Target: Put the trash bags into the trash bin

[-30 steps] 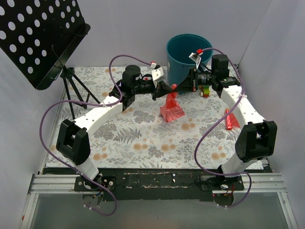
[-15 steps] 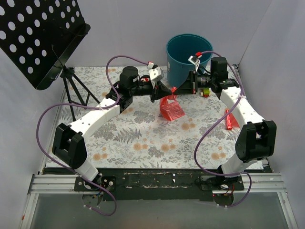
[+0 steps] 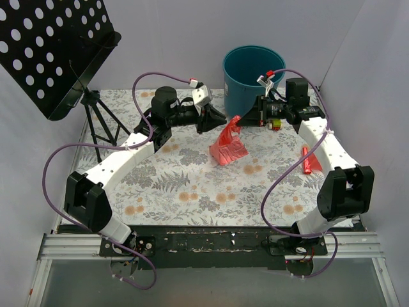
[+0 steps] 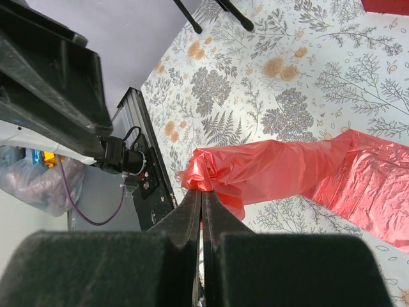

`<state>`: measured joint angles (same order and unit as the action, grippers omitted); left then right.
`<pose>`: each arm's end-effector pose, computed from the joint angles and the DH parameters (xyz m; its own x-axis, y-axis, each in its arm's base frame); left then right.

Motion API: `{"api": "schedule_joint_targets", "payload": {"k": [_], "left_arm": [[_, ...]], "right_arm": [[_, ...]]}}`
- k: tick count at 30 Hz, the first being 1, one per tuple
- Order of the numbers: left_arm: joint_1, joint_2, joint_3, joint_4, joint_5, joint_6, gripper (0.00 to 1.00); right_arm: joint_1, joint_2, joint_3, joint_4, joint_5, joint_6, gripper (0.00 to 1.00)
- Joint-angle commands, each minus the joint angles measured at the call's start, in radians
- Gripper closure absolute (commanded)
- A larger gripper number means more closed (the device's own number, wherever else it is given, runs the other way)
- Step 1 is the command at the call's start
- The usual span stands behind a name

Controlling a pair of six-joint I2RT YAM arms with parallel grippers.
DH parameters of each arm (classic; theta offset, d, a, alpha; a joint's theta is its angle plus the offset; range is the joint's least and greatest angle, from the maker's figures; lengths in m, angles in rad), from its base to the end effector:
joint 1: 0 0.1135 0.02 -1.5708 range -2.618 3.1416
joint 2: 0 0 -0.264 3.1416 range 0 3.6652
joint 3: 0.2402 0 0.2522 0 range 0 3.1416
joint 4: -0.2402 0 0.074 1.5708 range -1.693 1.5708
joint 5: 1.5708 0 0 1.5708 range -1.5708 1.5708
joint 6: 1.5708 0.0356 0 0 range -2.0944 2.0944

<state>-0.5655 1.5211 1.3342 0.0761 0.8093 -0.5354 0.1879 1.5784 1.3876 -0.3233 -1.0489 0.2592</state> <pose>0.2874 -0.2129 0.3797 -0.5788 -0.0496 -0.8140 0.7927 0.1998 -0.5759 0.3418 0.0964 0.3448 -0.6809 0.0006 -0.7324 -0.6829 0.3607 0.6352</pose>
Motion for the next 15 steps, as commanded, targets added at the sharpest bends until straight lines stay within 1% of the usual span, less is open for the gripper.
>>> {"api": "schedule_joint_targets", "payload": {"k": [1, 2, 5, 15], "left_arm": [[-0.004, -0.003, -0.004, 0.008, 0.021, 0.011, 0.77], [-0.008, 0.01, 0.0, 0.005, 0.016, 0.026, 0.73], [-0.014, 0.043, 0.023, -0.007, 0.022, 0.038, 0.67], [-0.025, 0.1, 0.072, 0.019, 0.039, 0.022, 0.69]], "right_arm": [[-0.002, -0.058, 0.014, 0.013, -0.026, 0.0, 0.99], [-0.002, -0.06, 0.014, 0.015, -0.029, 0.005, 0.99], [-0.001, -0.06, 0.014, 0.021, -0.03, 0.009, 0.99], [0.007, -0.058, 0.013, 0.033, -0.037, 0.015, 0.99]]}}
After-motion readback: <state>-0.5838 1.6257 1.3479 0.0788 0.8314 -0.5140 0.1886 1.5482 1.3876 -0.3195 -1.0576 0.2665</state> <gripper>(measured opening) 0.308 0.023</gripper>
